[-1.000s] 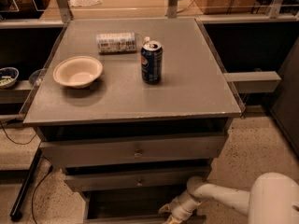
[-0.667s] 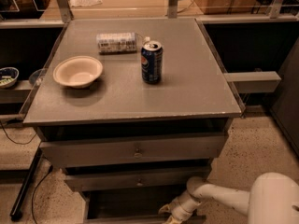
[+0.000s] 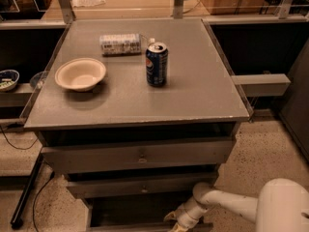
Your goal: Open bottom drawer
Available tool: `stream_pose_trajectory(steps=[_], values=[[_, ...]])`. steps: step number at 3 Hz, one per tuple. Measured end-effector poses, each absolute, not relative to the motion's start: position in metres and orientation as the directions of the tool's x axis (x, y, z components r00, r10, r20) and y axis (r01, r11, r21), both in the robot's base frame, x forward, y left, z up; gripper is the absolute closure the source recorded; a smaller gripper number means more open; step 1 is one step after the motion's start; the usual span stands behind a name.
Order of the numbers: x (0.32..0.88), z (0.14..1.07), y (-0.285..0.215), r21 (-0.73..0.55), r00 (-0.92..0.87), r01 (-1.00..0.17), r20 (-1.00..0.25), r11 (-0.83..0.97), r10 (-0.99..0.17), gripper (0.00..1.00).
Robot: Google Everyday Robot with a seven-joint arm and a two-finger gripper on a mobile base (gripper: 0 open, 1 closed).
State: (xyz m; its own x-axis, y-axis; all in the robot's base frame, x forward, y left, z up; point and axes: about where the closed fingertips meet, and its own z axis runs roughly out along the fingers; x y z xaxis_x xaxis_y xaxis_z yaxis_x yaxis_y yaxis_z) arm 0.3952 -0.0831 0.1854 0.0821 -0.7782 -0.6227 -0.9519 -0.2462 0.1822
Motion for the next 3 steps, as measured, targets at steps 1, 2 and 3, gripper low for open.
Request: stream_pose_trajectory(steps=[1,2,3], values=[[0.3951,0.1854,-0.0831,0.182,0.082,-0.952,-0.623,-0.246,-0.778,0.58],[0.3951,0.1854,-0.083,0.182,0.082,-0.952,-0.623,-0.246,-0.778,0.35],[0.3951,0.1854,-0.083,0.182,0.082,-0.952,-0.623,-0.246,-0.778,0.11]])
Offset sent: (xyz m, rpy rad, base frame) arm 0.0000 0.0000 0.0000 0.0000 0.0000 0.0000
